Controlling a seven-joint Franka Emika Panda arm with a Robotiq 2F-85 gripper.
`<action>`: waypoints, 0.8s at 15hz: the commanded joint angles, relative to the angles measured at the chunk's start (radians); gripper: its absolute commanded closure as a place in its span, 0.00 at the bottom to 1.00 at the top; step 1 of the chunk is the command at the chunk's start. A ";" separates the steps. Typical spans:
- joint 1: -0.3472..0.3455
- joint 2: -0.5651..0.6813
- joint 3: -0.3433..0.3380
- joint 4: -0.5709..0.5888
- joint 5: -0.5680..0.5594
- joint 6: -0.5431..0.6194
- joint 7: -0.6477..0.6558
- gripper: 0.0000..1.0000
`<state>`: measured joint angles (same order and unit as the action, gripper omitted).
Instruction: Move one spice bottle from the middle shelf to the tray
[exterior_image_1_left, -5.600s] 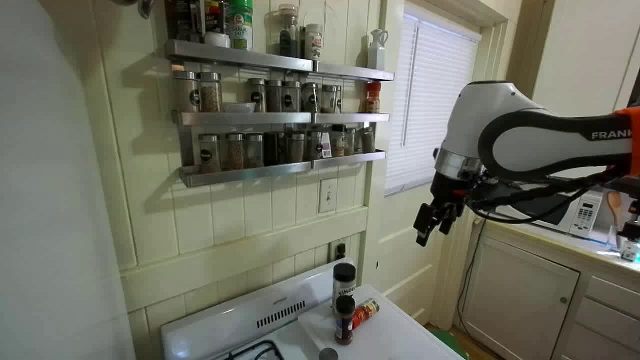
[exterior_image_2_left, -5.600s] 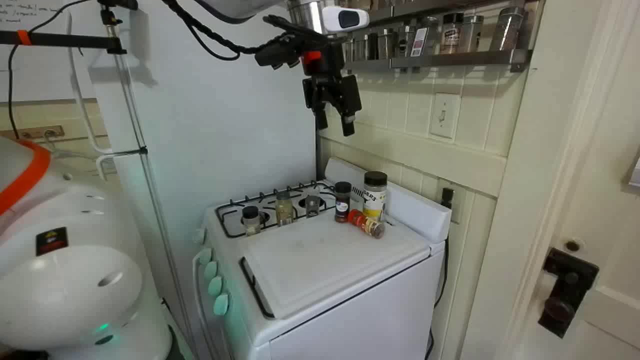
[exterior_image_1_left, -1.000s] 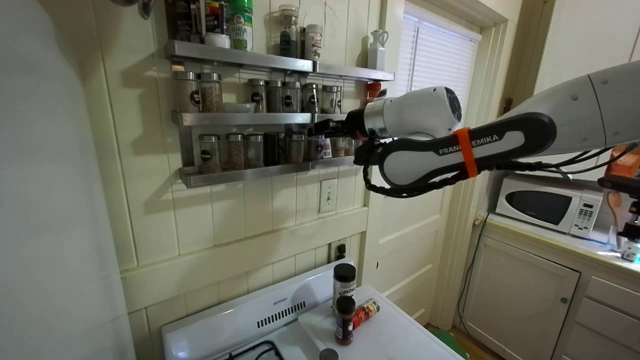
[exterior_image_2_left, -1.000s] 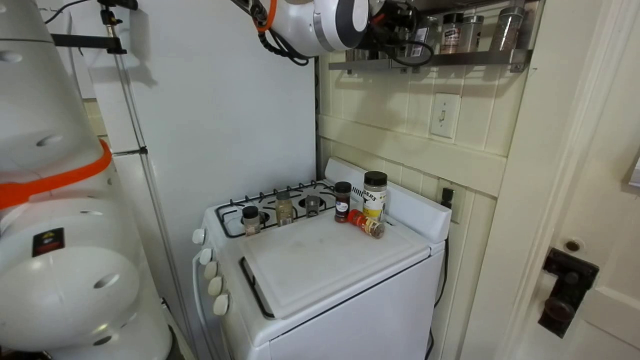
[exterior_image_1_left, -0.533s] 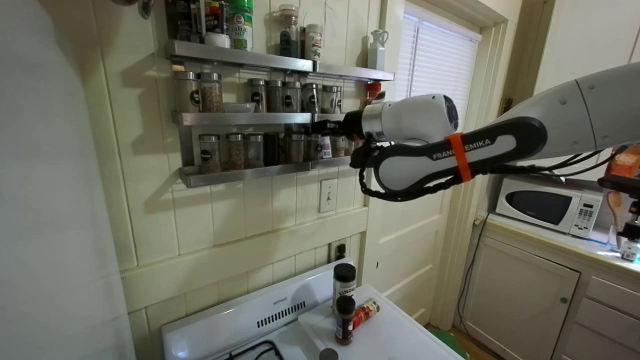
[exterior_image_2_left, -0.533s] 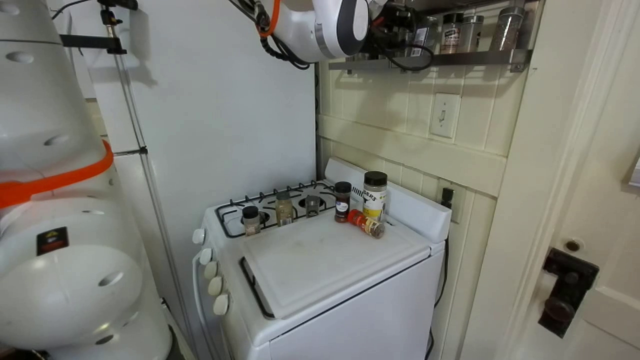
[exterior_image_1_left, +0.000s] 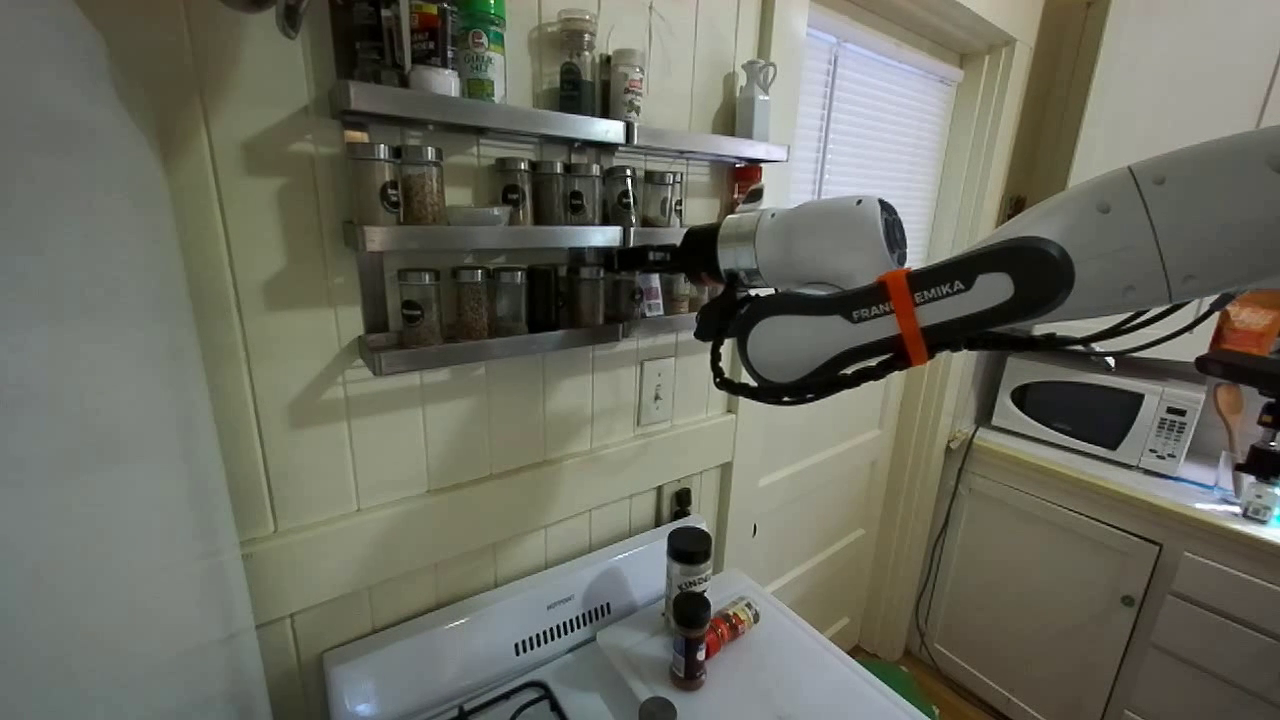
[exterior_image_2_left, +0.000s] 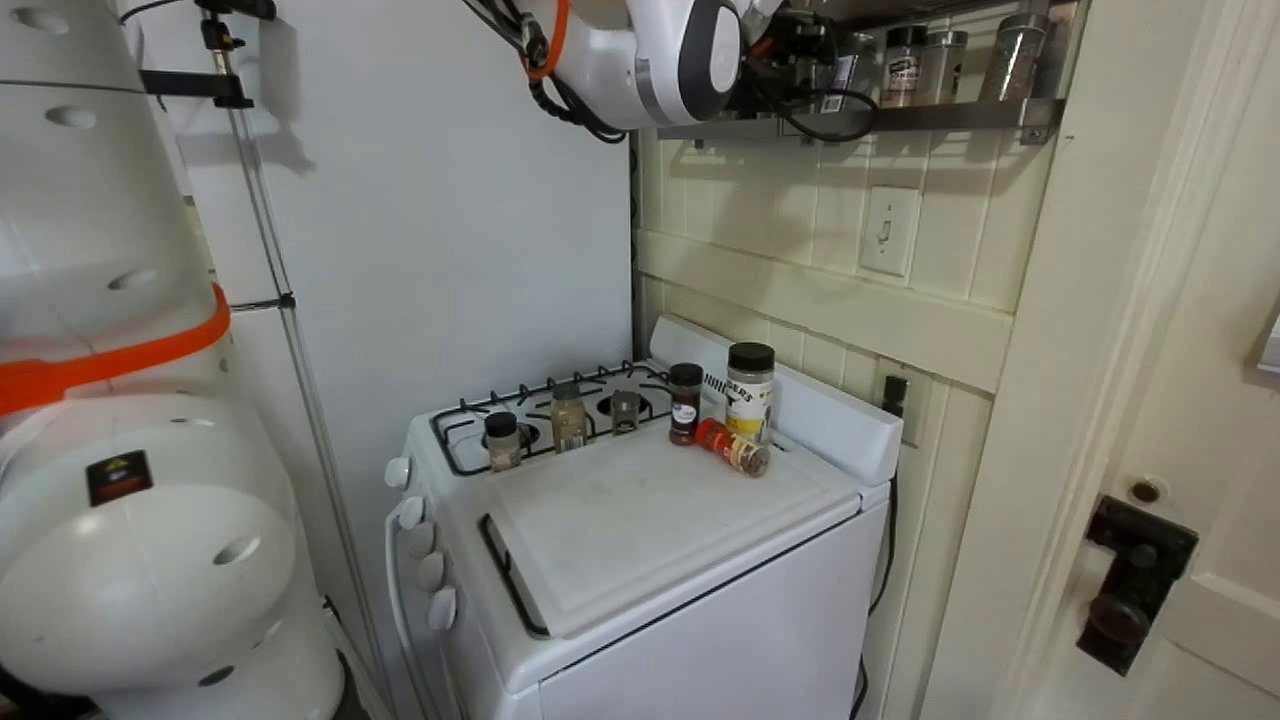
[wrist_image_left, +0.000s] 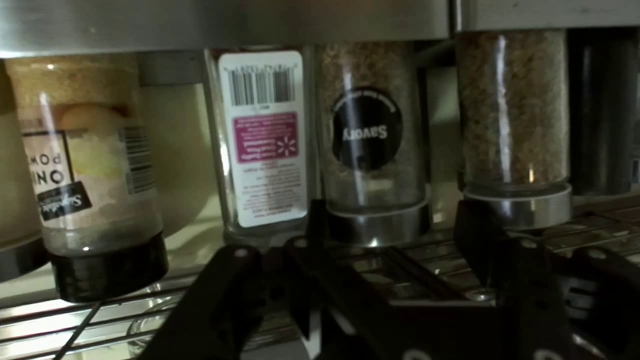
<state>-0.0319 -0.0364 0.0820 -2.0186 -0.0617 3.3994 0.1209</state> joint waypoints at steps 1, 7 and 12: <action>0.027 0.029 -0.020 0.024 0.023 0.023 -0.040 0.34; 0.026 0.010 -0.033 0.009 0.025 -0.006 -0.051 0.74; 0.021 -0.028 -0.050 -0.022 0.025 -0.015 -0.057 0.74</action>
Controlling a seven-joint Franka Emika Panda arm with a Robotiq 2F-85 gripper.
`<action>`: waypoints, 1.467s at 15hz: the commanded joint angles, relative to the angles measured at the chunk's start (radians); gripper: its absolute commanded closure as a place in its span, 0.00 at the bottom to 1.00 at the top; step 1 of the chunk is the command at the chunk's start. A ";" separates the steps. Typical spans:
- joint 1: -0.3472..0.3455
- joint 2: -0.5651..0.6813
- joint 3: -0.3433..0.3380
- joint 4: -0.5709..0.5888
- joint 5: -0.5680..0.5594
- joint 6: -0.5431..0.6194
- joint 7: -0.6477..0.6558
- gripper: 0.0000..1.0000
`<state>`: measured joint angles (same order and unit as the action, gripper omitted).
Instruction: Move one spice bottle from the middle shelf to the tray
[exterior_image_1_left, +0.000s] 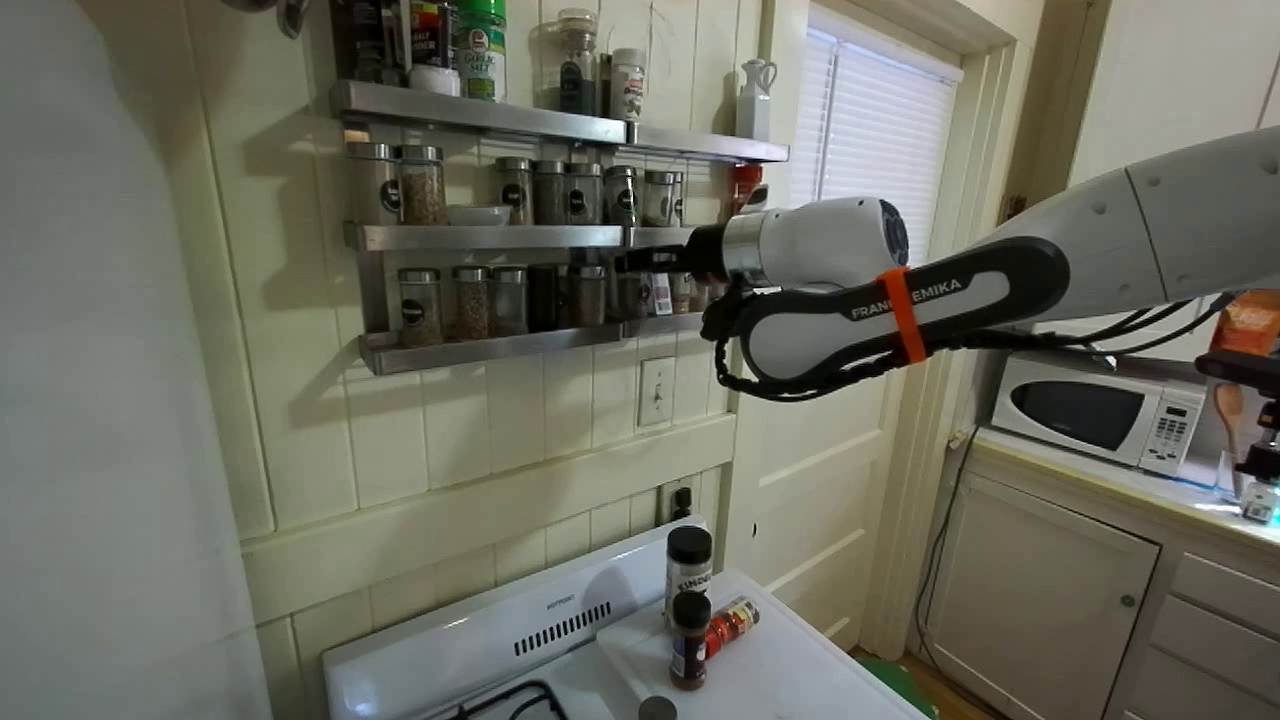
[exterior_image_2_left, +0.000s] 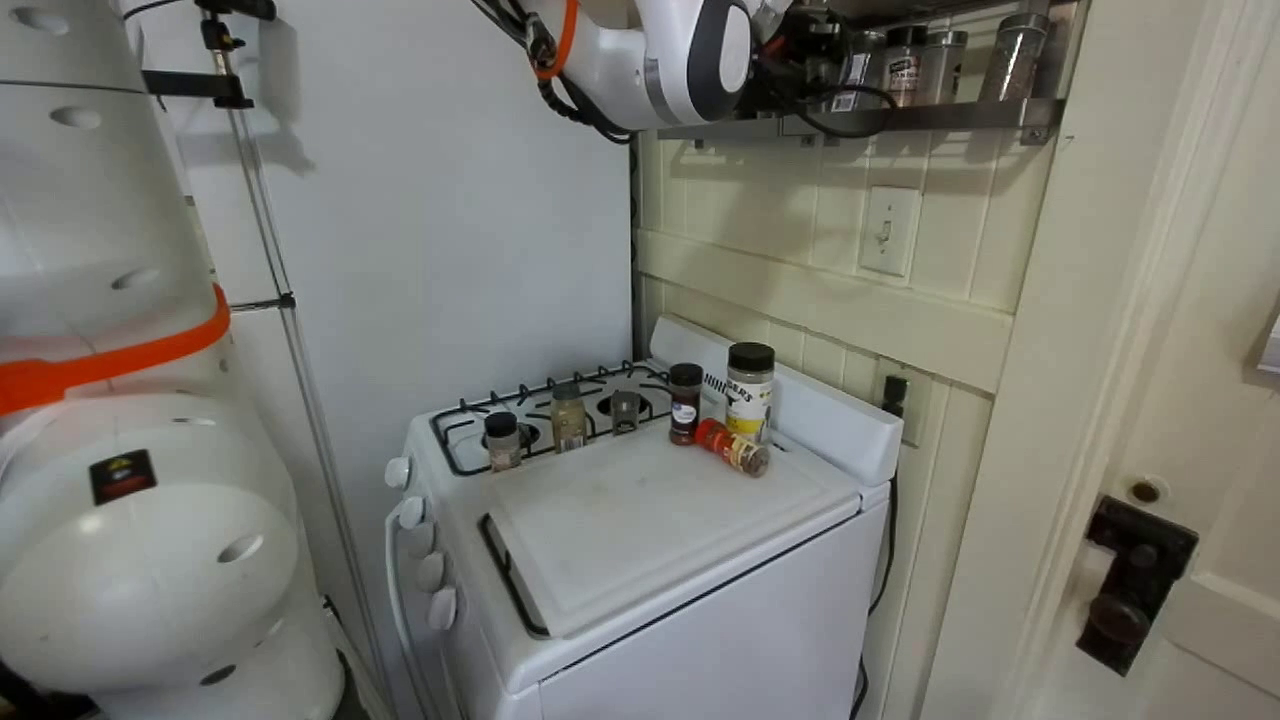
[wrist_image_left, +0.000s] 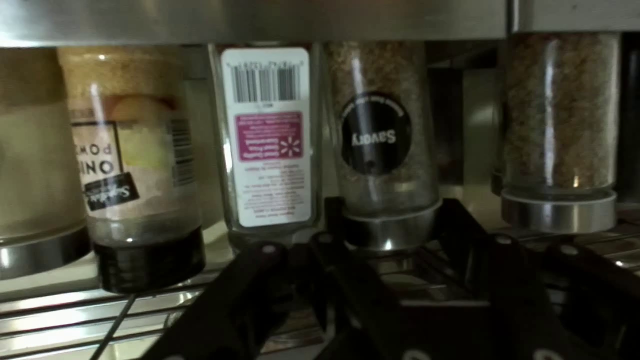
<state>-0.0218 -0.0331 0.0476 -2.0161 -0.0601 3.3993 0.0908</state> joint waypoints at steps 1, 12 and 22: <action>0.010 -0.032 -0.019 -0.028 0.022 -0.004 -0.030 0.74; 0.027 -0.060 -0.013 -0.045 -0.003 -0.015 -0.086 0.74; 0.025 -0.075 -0.019 -0.074 -0.034 -0.003 -0.169 0.74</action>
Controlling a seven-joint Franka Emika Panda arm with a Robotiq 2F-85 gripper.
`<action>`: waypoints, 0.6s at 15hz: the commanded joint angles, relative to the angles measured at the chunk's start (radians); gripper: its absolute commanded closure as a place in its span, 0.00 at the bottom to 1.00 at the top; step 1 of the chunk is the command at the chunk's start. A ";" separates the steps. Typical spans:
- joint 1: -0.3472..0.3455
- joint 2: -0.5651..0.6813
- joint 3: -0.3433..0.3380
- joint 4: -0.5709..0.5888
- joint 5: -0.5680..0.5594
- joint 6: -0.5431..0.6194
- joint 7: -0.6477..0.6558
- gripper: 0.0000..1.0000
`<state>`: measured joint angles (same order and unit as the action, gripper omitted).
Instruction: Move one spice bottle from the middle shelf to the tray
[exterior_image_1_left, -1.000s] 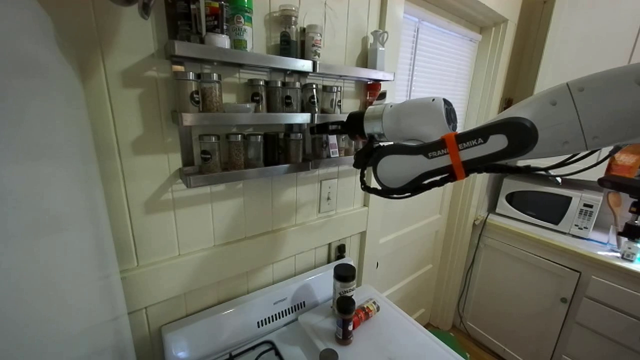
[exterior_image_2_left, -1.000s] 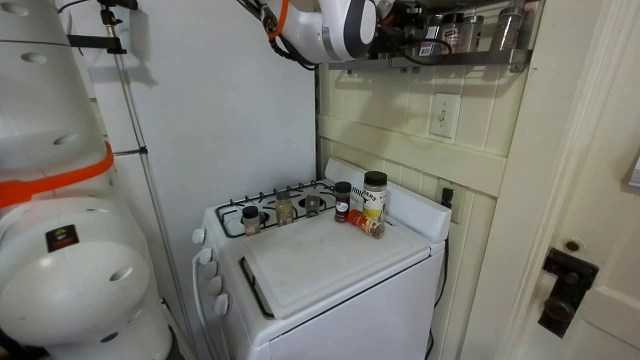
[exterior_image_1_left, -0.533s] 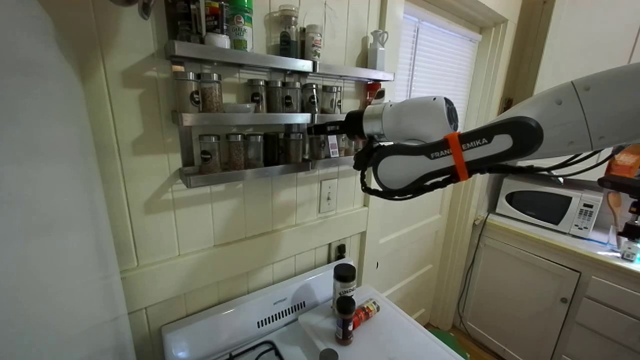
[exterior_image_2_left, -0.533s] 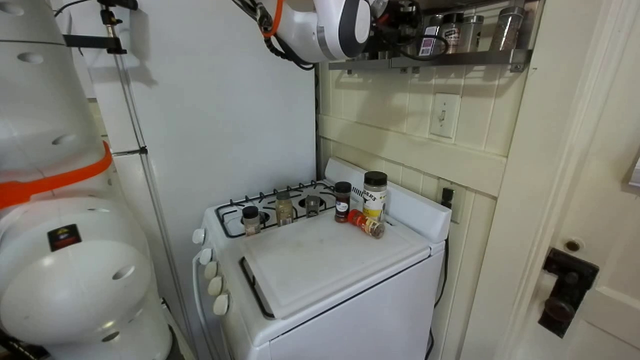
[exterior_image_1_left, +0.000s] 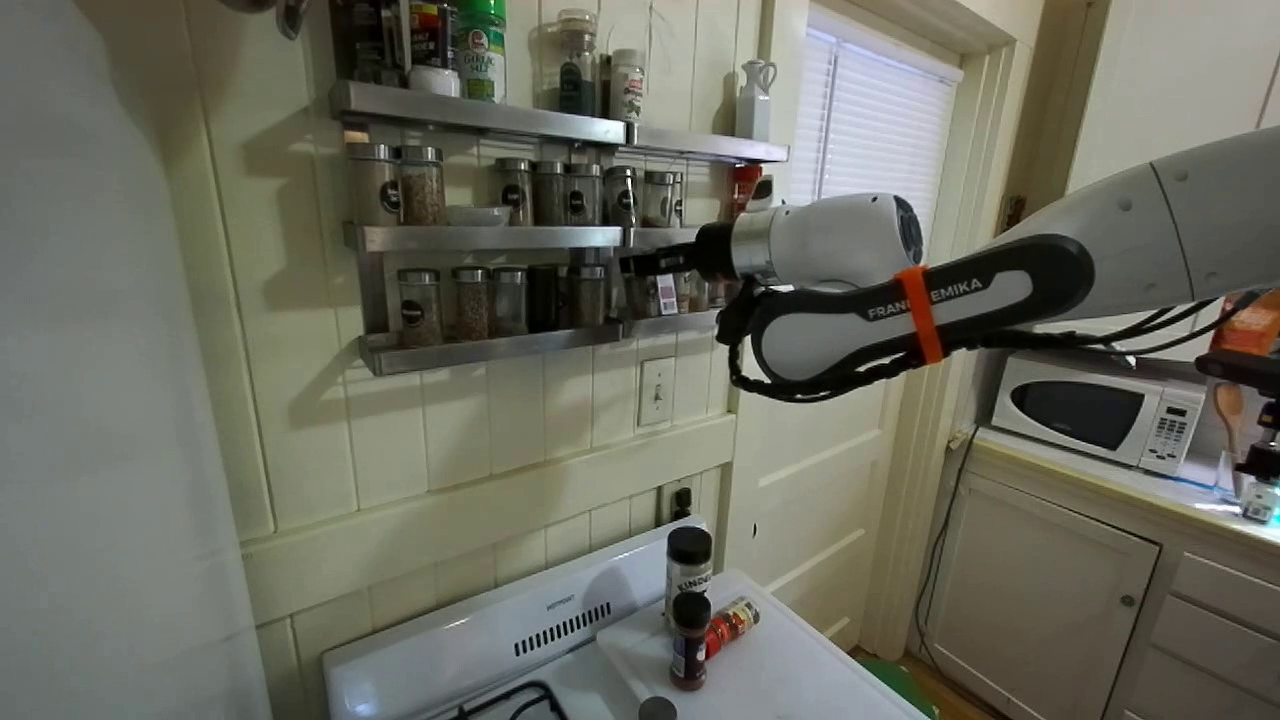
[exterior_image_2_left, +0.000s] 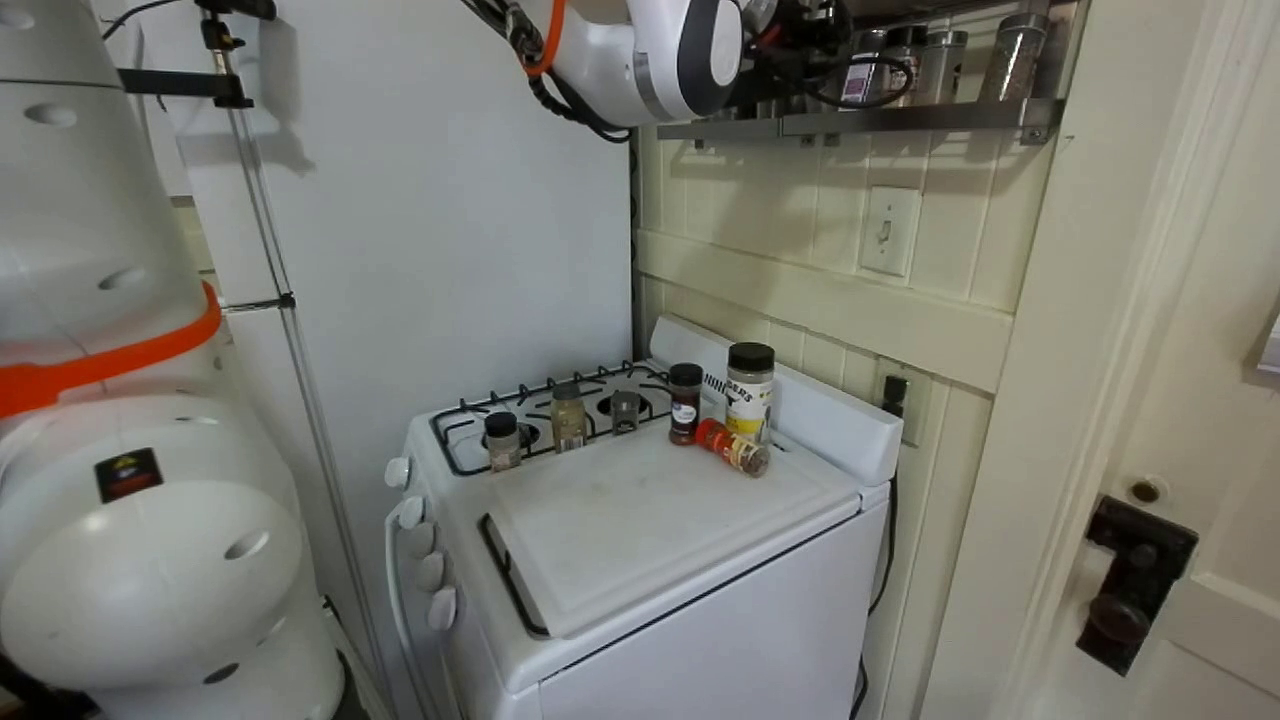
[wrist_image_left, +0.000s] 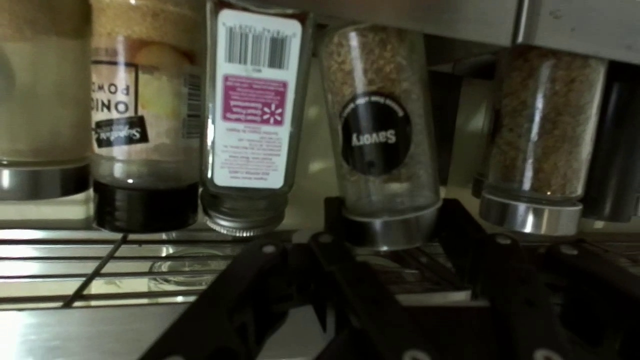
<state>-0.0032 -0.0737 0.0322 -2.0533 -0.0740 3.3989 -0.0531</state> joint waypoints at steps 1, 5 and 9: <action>0.008 -0.036 -0.003 -0.039 -0.024 -0.003 -0.031 0.74; 0.010 -0.042 0.001 -0.047 -0.052 0.002 -0.054 0.74; 0.005 -0.049 -0.003 -0.054 -0.079 0.011 -0.085 0.74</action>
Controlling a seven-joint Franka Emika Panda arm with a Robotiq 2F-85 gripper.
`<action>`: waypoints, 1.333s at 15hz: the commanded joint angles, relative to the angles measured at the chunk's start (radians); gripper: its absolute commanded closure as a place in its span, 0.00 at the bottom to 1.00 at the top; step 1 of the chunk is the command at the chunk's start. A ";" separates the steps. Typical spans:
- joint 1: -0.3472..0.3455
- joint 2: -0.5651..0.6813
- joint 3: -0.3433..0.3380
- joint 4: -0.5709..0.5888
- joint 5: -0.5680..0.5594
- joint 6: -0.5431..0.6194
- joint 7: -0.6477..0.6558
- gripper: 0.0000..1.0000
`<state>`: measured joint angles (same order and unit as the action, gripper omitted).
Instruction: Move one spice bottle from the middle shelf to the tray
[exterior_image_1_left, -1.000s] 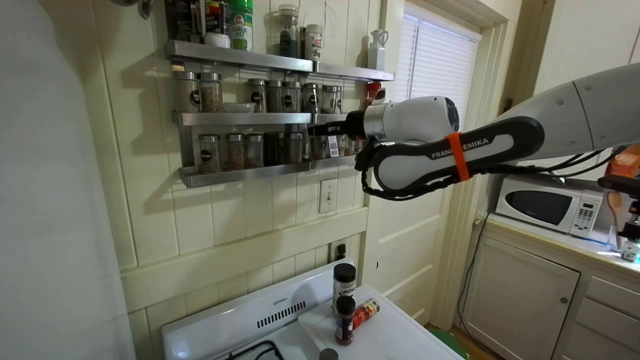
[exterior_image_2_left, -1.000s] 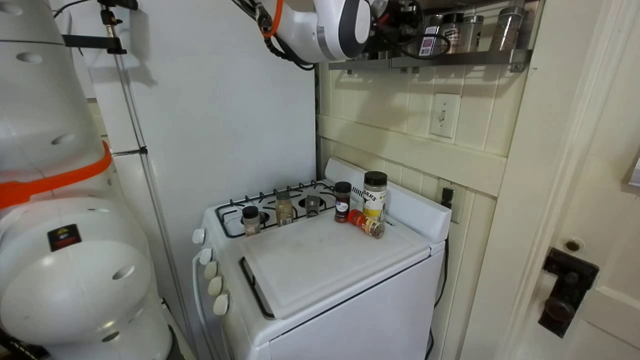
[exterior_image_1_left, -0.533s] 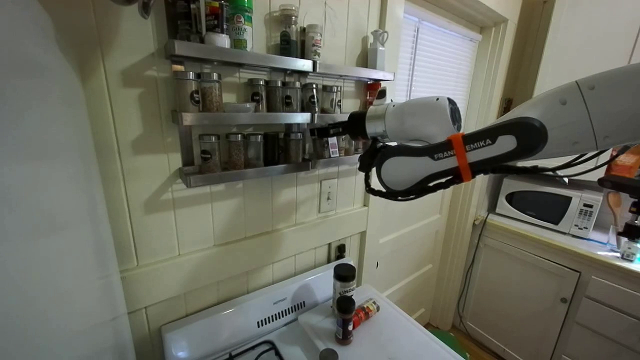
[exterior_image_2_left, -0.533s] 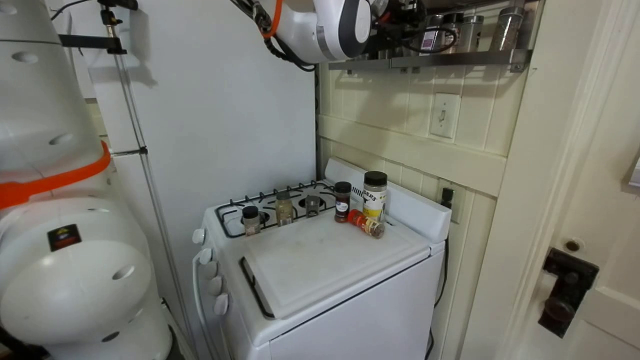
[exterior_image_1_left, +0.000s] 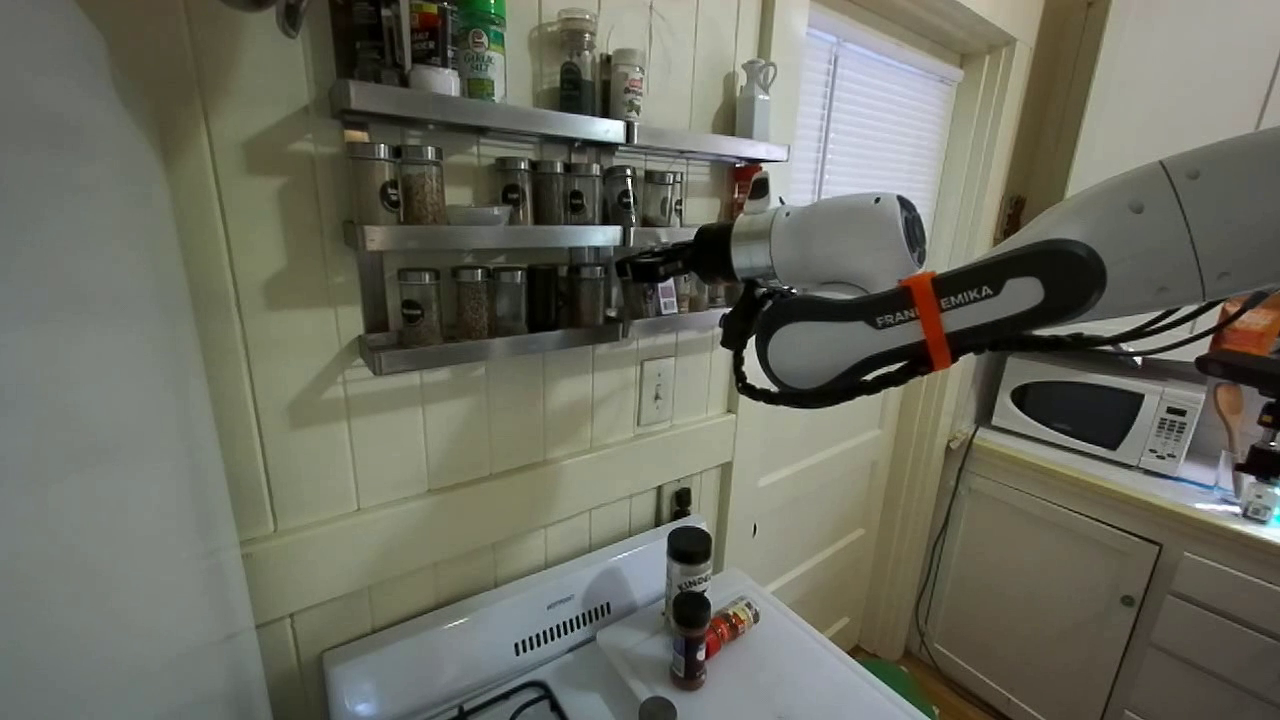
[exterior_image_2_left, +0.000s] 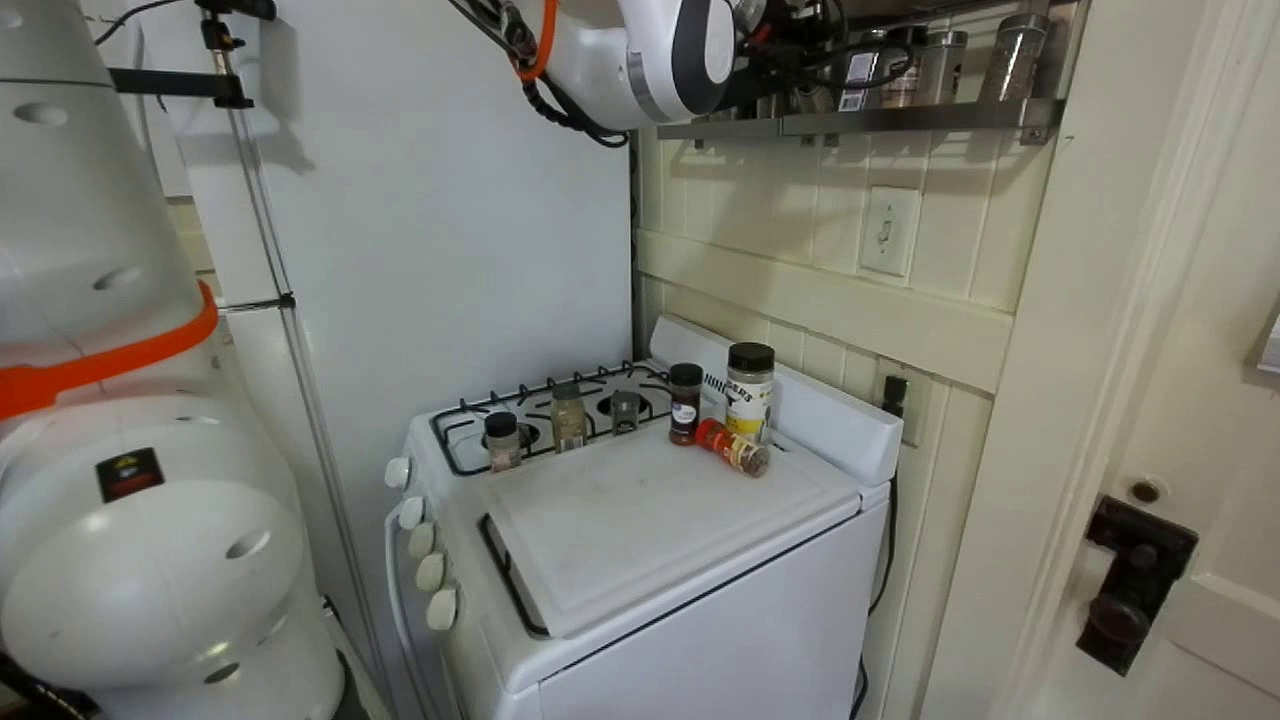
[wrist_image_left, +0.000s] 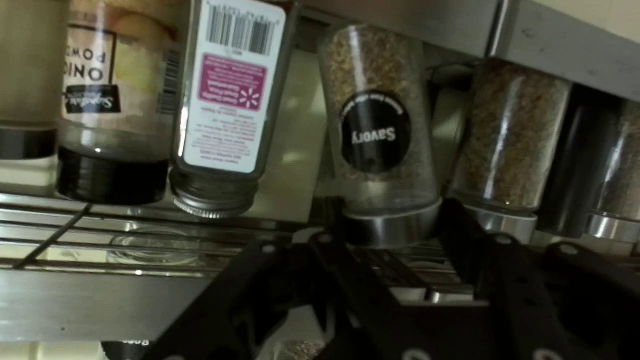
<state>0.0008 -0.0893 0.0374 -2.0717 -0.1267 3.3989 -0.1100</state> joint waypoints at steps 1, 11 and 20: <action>-0.003 -0.033 -0.012 -0.034 -0.035 0.017 -0.039 0.74; -0.037 -0.065 0.012 -0.066 -0.030 0.007 -0.143 0.74; -0.055 -0.102 0.033 -0.108 -0.020 0.008 -0.217 0.74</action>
<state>-0.0307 -0.1462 0.0510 -2.1288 -0.1438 3.3992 -0.2996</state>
